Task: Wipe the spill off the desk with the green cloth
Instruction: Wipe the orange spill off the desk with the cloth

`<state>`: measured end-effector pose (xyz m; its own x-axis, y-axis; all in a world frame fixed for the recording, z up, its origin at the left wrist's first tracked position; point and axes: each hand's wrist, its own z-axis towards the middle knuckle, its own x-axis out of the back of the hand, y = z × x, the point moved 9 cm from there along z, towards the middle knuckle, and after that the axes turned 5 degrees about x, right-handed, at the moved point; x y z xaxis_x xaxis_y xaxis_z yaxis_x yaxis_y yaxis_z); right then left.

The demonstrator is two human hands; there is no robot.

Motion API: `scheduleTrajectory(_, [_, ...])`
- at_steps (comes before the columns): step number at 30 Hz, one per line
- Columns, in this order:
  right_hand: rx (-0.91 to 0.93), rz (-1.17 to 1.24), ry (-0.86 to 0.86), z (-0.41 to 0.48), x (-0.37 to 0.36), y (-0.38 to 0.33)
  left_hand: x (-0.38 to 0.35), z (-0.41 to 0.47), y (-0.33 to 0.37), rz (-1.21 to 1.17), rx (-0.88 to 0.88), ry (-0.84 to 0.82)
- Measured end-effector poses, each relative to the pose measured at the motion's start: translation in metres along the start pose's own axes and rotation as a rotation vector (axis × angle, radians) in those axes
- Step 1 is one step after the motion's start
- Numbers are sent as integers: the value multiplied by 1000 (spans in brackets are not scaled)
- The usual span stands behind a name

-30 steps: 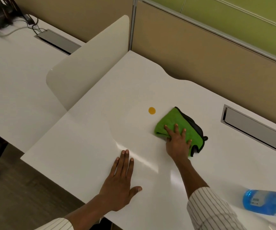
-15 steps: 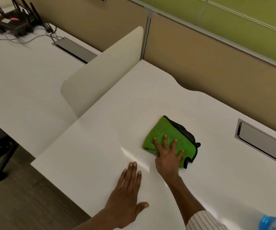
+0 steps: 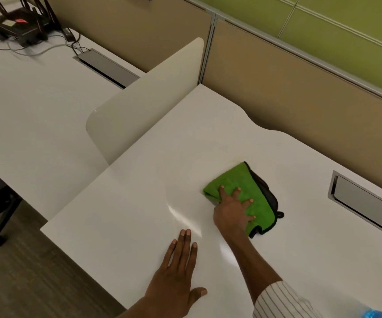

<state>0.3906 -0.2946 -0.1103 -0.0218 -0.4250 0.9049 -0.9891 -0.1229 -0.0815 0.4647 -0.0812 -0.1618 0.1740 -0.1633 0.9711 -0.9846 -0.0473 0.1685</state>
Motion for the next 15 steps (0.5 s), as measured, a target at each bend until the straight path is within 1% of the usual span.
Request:
scheduleTrajectory(4, [137, -80, 23, 6, -3, -32, 1, 2, 0, 7, 8, 0])
scheduleTrajectory(7, [160, -44, -13, 36, 14, -24, 1, 0, 0, 3, -4, 11])
scheduleTrajectory(10, [93, 6, -17, 59, 32, 3, 2, 0, 0, 9, -8, 21])
scheduleTrajectory(15, [-104, 130, -15, 62, 44, 61, 5, 0, 0, 17, -1, 35])
